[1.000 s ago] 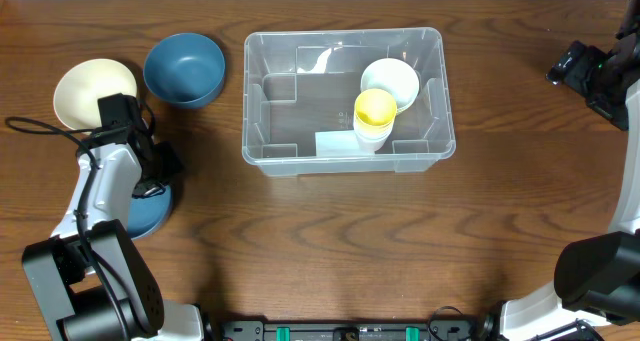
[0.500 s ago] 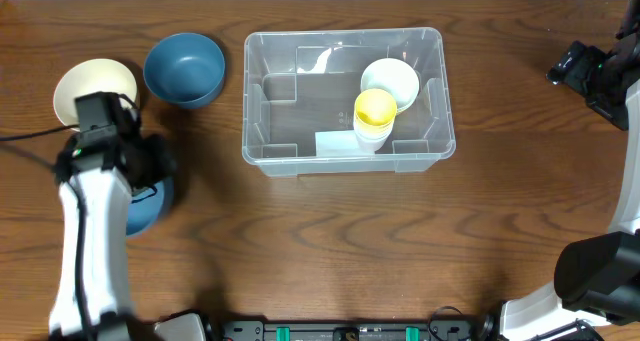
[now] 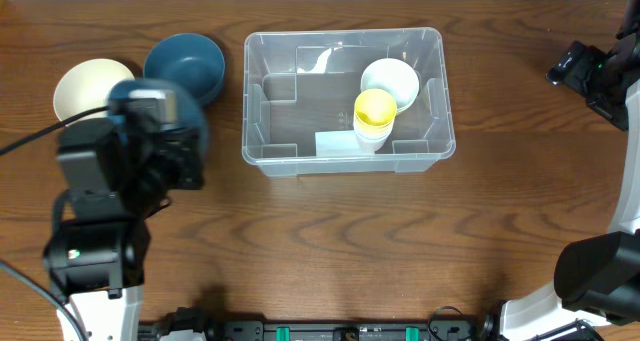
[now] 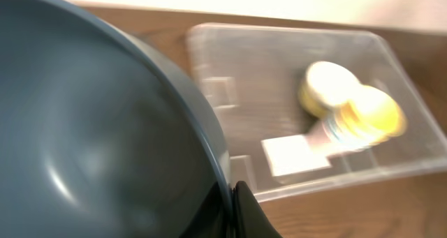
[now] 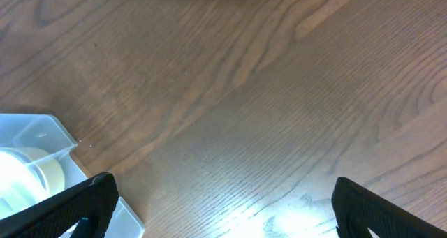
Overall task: Pack container
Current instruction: 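Move the left gripper to the front dark-blue bowl and grasp its rim, then carry the dark-blue bowl into the bin and set it down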
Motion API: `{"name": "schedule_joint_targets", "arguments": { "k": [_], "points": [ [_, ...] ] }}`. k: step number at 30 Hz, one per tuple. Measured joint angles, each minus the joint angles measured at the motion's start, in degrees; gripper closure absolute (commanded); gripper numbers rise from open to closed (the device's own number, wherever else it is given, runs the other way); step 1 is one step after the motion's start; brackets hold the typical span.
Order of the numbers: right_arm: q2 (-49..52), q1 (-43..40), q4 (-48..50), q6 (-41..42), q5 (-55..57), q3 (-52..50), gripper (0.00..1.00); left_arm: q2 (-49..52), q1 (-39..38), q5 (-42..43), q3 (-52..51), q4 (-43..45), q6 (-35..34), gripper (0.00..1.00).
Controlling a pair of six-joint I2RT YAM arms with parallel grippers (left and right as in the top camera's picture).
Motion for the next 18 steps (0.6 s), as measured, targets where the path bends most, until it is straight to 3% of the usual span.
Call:
{"name": "schedule_joint_targets", "arguments": {
  "k": [10,18],
  "points": [
    [0.0,0.0,-0.02,-0.02,0.02,0.0,0.01,9.49,-17.35,-1.84,0.02,11.98,4.07,0.94],
    [0.0,0.0,0.02,-0.02,0.02,0.0,0.01,19.06,-26.56,-9.75,0.02,17.16,5.75,0.94]
  ]
}}
